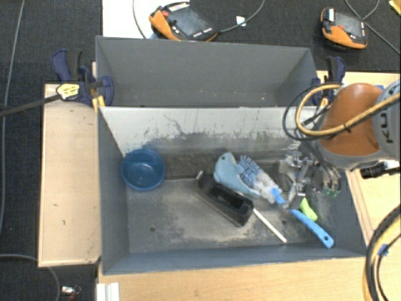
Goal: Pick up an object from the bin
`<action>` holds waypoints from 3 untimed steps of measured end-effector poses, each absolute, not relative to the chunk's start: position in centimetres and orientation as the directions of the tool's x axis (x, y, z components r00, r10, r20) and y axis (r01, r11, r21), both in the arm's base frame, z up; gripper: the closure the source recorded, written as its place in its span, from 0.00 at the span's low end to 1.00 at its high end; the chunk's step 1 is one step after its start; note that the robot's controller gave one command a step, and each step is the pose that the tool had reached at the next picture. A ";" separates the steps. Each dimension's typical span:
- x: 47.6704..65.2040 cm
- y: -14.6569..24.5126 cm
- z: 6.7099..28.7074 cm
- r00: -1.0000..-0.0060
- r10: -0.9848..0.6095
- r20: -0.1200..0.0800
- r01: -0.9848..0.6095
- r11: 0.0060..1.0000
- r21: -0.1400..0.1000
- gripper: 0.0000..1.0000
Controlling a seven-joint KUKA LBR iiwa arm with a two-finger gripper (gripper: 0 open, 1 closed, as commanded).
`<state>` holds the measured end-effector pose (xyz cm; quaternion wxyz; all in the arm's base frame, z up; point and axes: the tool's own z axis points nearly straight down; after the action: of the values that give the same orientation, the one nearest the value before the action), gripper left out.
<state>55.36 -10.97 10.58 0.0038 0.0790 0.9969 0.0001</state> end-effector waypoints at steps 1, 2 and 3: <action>52.7 -12.6 15.0 -0.960 0.281 -0.011 0.281 0.960 0.001 0.00; 54.1 -9.4 10.0 -0.955 0.297 -0.004 0.297 0.955 0.003 0.00; 50.5 -14.4 7.1 -0.923 0.385 -0.020 0.385 0.923 0.004 0.00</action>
Offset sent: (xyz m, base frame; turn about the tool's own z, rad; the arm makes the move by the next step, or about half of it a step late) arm -0.0132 0.0158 -0.0058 0.1457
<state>50.54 -14.35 7.08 0.0102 0.1963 0.9805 -0.0001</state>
